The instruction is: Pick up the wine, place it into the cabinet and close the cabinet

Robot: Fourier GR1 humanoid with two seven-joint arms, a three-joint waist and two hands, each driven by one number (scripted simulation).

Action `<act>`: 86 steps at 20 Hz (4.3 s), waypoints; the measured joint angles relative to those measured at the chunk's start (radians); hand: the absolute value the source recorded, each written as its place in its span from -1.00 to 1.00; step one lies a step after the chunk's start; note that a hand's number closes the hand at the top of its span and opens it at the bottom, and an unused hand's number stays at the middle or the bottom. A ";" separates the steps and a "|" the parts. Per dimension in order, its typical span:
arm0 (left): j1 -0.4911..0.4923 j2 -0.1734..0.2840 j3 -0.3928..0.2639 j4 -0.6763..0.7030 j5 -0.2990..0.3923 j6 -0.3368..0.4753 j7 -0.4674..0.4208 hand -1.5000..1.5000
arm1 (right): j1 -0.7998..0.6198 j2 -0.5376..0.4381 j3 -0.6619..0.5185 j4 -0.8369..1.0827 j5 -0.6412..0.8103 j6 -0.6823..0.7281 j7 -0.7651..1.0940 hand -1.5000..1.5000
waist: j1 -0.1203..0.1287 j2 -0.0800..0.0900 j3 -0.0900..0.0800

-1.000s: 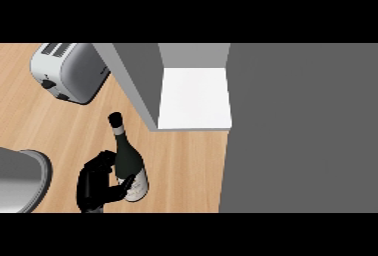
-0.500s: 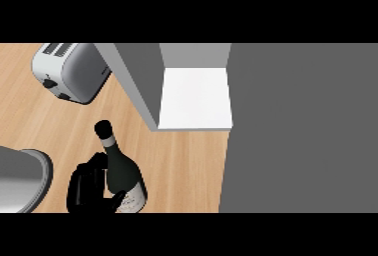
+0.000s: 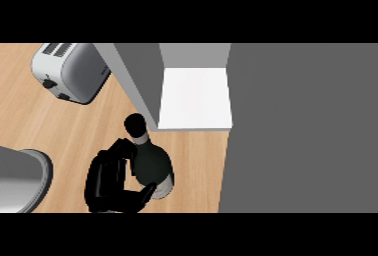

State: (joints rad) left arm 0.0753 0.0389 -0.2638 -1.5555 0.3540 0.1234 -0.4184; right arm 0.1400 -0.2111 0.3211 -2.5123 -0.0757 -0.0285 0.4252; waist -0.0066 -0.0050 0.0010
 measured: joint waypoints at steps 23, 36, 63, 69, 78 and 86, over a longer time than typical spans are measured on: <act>-0.492 -0.038 -0.113 0.194 0.030 0.466 0.261 1.00 | 0.002 0.014 -0.061 0.001 -0.019 0.051 0.005 -1.00 | -0.020 0.006 -0.001; -0.593 -0.039 -0.183 0.509 0.222 0.493 0.039 1.00 | 0.035 0.030 -0.066 0.002 -0.027 0.091 -0.016 -1.00 | -0.028 0.008 -0.001; -0.966 -0.036 -0.103 1.004 0.564 0.398 -0.110 1.00 | 0.096 0.056 -0.057 0.002 -0.034 0.135 -0.047 -1.00 | -0.039 0.011 -0.001; -1.089 -0.028 -0.074 1.115 0.540 0.437 -0.091 1.00 | 0.090 0.058 -0.078 0.007 -0.036 0.152 -0.060 -1.00 | -0.038 0.013 -0.001; -1.204 0.001 -0.079 1.303 0.452 0.550 -0.103 -1.00 | 0.085 0.080 -0.055 0.017 -0.034 0.159 -0.062 -1.00 | -0.045 0.016 -0.001; -1.236 -0.002 -0.093 1.417 0.397 0.573 -0.080 -1.00 | 0.097 0.083 -0.044 0.012 -0.035 0.173 -0.063 -1.00 | -0.057 0.018 0.000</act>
State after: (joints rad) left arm -1.1611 0.0366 -0.3568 -0.1387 0.7506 0.6969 -0.4988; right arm 0.2369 -0.1277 0.2774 -2.5000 -0.1109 0.1441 0.3620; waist -0.0636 0.0128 0.0009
